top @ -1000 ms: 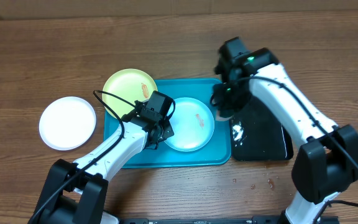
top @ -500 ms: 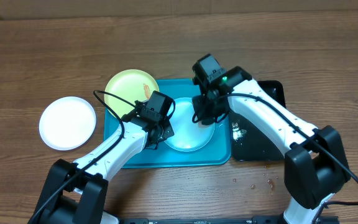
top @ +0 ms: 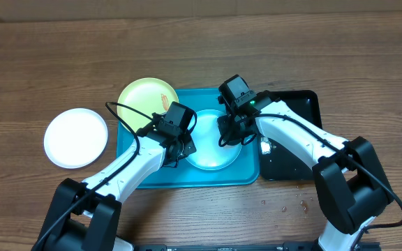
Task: Clean dirty plates on tray and stack at the side
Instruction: 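Scrub light-blue plate with sponge in right gripper while left holds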
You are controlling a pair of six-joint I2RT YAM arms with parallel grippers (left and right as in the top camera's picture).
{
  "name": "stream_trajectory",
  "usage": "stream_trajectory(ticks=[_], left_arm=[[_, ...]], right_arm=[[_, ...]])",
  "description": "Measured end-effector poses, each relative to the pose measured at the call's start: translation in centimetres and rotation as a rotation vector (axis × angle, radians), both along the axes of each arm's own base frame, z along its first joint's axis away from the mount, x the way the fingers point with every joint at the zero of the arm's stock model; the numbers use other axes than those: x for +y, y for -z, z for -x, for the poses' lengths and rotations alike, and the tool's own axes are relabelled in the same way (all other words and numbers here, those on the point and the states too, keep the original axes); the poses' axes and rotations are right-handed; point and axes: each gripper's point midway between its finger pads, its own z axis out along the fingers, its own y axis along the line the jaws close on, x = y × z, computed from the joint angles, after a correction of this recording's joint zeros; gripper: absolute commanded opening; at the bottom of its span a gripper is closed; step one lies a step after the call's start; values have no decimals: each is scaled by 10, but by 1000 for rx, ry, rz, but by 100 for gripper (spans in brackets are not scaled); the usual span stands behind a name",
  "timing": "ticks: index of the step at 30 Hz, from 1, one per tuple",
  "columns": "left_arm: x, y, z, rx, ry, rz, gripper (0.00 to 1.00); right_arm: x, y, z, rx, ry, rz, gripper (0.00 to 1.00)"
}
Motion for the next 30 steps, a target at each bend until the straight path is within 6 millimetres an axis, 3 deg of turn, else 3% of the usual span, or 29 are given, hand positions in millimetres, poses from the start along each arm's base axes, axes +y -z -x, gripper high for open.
stream_trajectory(ticks=[30], left_arm=[[-12, 11, -3, 34, 16, 44, 4]], right_arm=[[-18, 11, -5, -47, 25, 87, 4]])
